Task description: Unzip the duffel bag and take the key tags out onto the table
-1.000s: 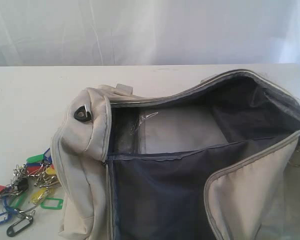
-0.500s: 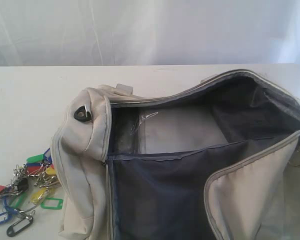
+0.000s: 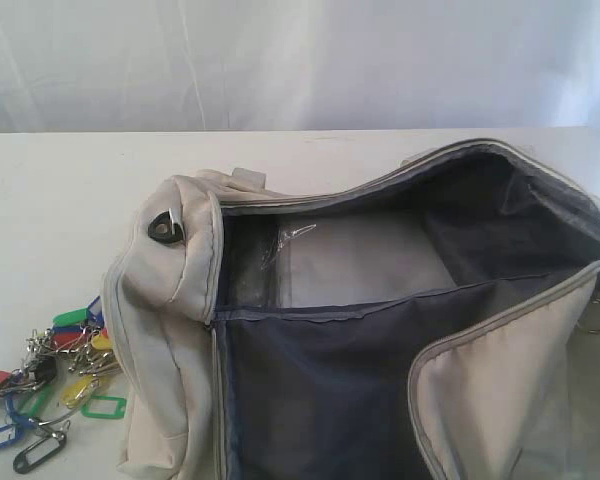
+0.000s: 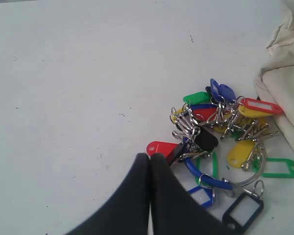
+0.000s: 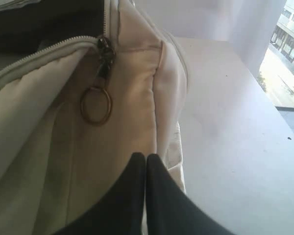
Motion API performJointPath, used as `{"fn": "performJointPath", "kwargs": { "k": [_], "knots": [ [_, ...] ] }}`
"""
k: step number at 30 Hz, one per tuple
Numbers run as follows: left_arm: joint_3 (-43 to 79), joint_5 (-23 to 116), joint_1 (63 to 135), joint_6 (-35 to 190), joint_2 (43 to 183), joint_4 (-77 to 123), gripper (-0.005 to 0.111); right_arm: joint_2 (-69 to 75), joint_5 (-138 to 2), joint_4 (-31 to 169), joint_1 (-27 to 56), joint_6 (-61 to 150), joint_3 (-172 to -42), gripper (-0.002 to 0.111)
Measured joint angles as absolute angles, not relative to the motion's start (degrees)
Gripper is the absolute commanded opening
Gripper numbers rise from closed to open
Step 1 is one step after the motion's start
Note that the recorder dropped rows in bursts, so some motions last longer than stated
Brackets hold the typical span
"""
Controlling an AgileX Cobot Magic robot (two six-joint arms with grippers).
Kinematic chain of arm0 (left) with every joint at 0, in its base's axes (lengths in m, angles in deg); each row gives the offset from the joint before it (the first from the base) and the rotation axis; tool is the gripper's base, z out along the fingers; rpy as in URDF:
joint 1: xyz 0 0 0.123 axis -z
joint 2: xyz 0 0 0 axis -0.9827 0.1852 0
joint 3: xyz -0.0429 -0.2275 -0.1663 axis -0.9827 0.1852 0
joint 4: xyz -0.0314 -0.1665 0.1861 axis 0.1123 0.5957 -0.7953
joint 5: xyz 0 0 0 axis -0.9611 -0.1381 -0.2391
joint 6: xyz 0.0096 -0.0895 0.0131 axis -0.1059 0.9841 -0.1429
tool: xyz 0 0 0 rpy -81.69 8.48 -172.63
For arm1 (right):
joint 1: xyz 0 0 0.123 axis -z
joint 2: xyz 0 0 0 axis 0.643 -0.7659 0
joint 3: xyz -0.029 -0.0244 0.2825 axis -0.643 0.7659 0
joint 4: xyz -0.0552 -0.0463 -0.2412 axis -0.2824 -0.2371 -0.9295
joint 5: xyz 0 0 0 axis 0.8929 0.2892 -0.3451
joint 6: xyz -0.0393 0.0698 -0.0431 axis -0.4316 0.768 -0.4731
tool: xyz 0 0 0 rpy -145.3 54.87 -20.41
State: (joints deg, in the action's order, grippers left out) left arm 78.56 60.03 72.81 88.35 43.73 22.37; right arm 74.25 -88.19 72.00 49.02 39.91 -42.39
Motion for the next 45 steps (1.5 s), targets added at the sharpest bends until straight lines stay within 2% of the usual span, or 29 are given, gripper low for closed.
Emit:
{"fn": "performJointPath", "kwargs": {
  "k": [45],
  "knots": [
    [78.56,60.03,73.82,88.35,43.73,22.37,0.000,74.25,-88.19,72.00,49.02,39.91,-42.39,0.001]
  ]
}}
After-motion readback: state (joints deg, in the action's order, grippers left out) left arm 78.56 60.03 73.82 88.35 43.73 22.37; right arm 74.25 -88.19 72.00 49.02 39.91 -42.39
